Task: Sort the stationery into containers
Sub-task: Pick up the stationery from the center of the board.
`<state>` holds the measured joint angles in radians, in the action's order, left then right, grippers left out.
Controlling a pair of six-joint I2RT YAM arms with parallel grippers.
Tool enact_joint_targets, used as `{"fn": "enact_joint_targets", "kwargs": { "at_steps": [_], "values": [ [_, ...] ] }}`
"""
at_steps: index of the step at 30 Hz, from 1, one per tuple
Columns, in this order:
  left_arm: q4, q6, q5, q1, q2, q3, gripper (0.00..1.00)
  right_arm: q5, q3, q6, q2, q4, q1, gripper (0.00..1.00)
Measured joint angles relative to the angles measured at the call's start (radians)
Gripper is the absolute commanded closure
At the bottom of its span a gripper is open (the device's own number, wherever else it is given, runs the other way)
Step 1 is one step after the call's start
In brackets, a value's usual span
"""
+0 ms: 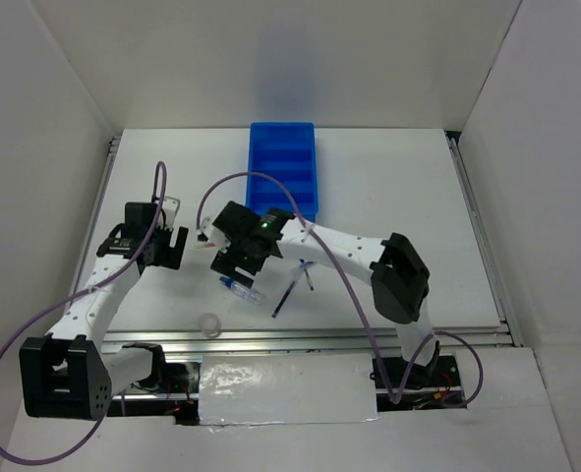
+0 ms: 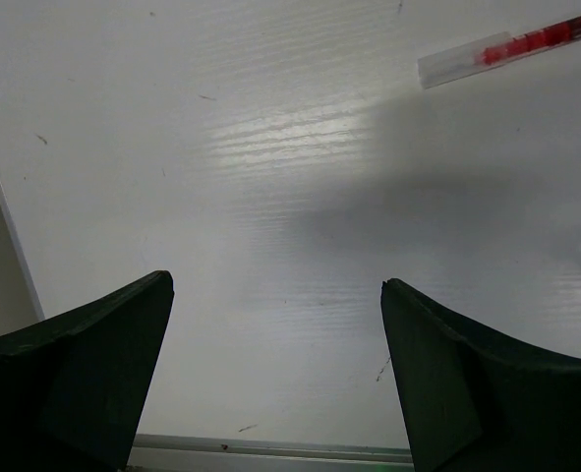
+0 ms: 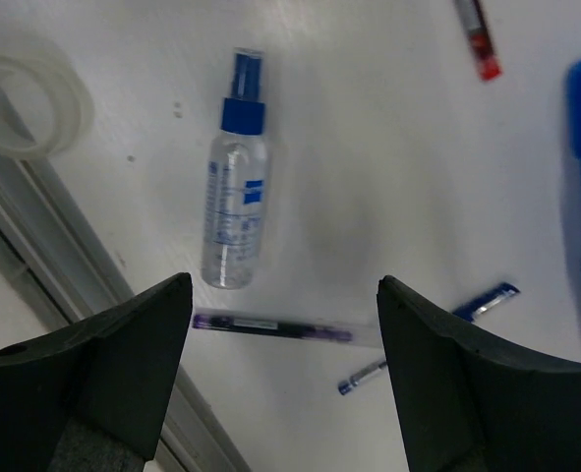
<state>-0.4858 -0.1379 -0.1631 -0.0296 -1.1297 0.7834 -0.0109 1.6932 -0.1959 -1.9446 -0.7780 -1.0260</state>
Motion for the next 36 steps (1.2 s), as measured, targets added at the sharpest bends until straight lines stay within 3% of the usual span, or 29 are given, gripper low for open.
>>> {"fn": "enact_joint_targets", "kwargs": {
  "at_steps": [5, 17, 24, 32, 36],
  "values": [
    [-0.002, 0.018, 0.019, 0.071, -0.024, 0.006, 0.01, -0.034, 0.086, 0.025, -0.116, -0.058, -0.047, 0.20],
    [-0.013, 0.060, 0.193, 0.252, -0.100, 0.058, 0.01, -0.078, 0.055, 0.058, -0.170, -0.055, -0.040, 0.34],
    [-0.015, 0.061, 0.242, 0.266, -0.101, 0.058, 0.01, -0.080, 0.048, 0.057, -0.200, -0.027, -0.040, 0.38],
    [-0.015, 0.061, 0.248, 0.268, -0.101, 0.058, 0.01, -0.074, 0.048, 0.041, -0.240, -0.010, -0.040, 0.53],
    [-0.013, 0.061, 0.248, 0.269, -0.101, 0.058, 0.01, -0.071, 0.048, 0.029, -0.250, -0.008, -0.040, 0.54]
  ]
}}
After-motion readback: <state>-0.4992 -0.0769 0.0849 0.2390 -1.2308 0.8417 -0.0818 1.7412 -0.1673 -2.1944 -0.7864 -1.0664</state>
